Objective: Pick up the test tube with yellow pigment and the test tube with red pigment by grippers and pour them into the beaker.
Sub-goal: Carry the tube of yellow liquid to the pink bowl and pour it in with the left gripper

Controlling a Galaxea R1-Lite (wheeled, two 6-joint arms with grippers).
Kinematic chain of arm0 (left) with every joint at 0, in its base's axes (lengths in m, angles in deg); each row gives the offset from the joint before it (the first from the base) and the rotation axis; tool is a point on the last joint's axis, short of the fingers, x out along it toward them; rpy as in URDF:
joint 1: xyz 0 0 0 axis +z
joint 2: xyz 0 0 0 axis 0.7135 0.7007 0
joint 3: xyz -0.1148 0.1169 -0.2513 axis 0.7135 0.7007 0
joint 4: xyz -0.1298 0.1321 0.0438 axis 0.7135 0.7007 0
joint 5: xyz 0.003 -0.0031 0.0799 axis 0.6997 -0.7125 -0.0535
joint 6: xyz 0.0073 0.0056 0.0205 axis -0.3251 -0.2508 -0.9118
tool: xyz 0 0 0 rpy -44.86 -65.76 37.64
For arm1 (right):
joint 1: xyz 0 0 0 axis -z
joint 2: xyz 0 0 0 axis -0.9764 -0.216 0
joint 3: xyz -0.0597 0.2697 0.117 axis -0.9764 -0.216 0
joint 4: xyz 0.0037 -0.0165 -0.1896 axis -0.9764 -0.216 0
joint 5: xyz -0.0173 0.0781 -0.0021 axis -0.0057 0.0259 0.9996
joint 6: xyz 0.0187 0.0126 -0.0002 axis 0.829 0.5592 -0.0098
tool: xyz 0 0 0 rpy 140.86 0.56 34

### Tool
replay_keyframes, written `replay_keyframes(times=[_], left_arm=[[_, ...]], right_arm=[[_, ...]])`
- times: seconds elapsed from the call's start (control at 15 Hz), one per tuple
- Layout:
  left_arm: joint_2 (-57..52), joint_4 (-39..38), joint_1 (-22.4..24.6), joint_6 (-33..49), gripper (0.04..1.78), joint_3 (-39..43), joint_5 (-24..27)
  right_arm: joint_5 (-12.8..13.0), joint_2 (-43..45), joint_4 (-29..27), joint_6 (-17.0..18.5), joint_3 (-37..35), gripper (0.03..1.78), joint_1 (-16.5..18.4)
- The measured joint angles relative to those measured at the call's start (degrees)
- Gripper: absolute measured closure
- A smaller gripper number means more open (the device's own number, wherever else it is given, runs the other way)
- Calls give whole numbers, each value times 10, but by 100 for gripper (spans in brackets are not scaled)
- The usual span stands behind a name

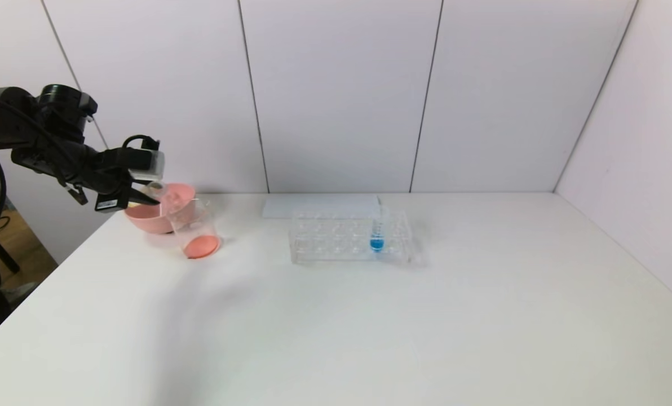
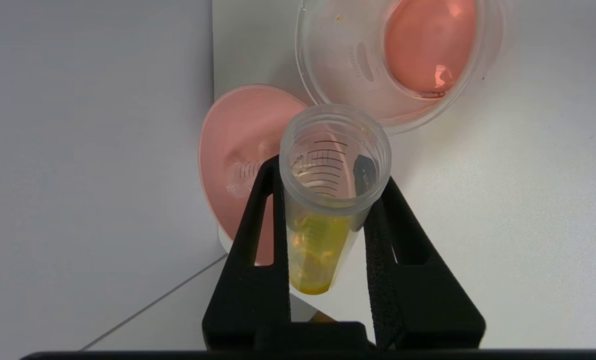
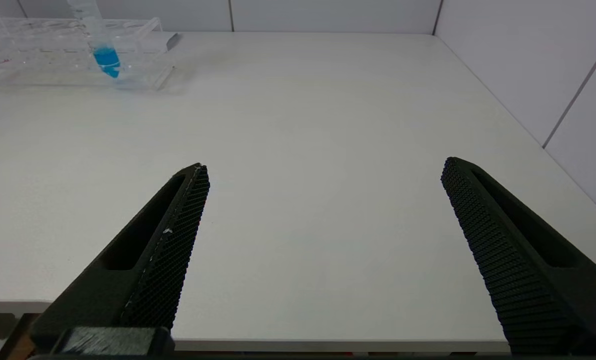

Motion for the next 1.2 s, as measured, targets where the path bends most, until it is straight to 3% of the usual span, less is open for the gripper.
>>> replay_keyframes(times=[0.6,1.2], left_arm=[[0,2,-20,-3,138,1,-78],[3,-6,-38,-4,138,1,-116]], right_arm=[[0,0,0,0,0,11,0],[0,0,0,0,0,11,0]])
